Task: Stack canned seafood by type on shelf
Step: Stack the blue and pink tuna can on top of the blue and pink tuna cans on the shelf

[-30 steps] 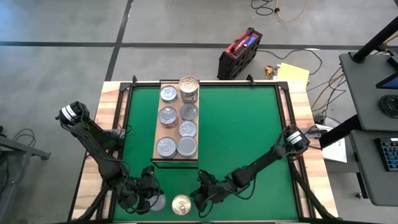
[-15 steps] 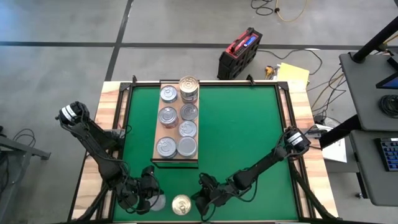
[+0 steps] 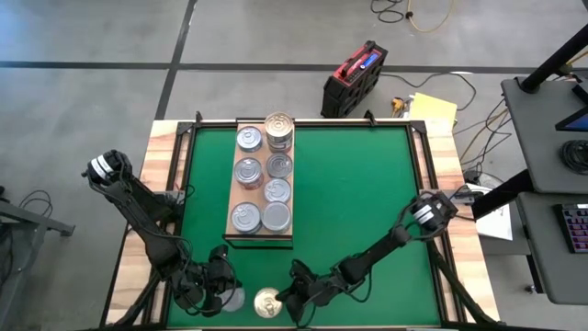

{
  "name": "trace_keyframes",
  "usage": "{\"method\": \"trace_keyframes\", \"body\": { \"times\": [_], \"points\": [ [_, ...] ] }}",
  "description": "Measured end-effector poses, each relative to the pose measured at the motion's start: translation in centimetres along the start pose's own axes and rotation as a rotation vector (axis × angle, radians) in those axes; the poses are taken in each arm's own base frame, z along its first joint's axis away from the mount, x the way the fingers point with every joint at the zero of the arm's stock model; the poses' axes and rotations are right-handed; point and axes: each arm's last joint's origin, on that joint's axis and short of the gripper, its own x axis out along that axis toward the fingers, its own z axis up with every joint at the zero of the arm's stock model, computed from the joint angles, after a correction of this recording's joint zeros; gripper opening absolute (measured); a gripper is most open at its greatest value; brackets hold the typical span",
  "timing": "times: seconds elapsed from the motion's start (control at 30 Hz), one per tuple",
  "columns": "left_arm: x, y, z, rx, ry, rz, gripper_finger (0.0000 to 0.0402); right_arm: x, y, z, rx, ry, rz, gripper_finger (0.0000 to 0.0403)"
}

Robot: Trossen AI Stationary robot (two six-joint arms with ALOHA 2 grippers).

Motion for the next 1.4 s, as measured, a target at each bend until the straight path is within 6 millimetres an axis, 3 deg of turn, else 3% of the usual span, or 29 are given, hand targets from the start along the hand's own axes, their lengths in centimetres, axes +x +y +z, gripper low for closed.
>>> {"method": "trace_keyframes", "body": {
  "times": [0.6,1.07,1.4],
  "points": [
    [0.0,0.0,0.0,-0.002,0.001,0.001,0.0000,-0.1,-0.5,0.0,0.009,0.030,-0.078,0.0009],
    [0.0,0.1,0.0,0.007,0.001,0.003,0.0000,-1.9,-0.3,1.5,-0.033,0.079,-0.258,0.0009],
    [0.0,0.1,0.0,0.006,-0.023,0.021,0.0000,-2.0,-0.7,2.1,0.017,0.028,-0.302,0.0009]
  ]
}}
